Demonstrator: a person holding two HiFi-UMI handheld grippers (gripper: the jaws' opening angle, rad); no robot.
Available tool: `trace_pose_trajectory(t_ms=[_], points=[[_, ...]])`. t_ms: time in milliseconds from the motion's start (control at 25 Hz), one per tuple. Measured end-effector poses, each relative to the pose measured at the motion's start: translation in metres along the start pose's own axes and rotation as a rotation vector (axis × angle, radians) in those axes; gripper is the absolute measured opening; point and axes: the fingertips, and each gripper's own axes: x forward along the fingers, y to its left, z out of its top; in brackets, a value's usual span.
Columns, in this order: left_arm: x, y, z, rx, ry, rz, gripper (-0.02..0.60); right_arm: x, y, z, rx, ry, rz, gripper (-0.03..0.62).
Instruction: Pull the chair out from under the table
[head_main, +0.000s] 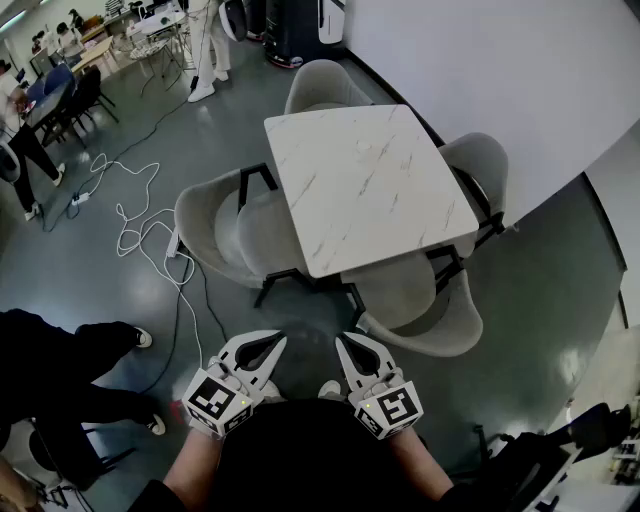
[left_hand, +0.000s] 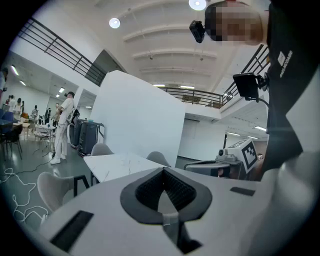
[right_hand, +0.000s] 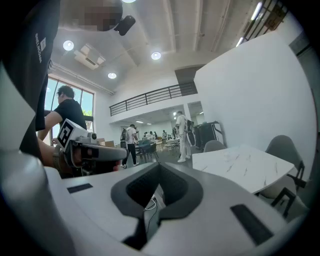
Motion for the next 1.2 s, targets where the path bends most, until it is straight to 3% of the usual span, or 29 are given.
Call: trace_pose_trajectory(t_ms=[760,1200], points=[[0.045,-0.069,-0.018,0.015,0.036,0.059,0.006,-0.071,-0.046,-0.015,0.015,-0.007,0.045,0.012],[0.080,-0.074,-0.026,0.006,0.067,0.056,0.006,-0.084,-0.095,-0.029,0.091,0.018,-0.019,0.013]])
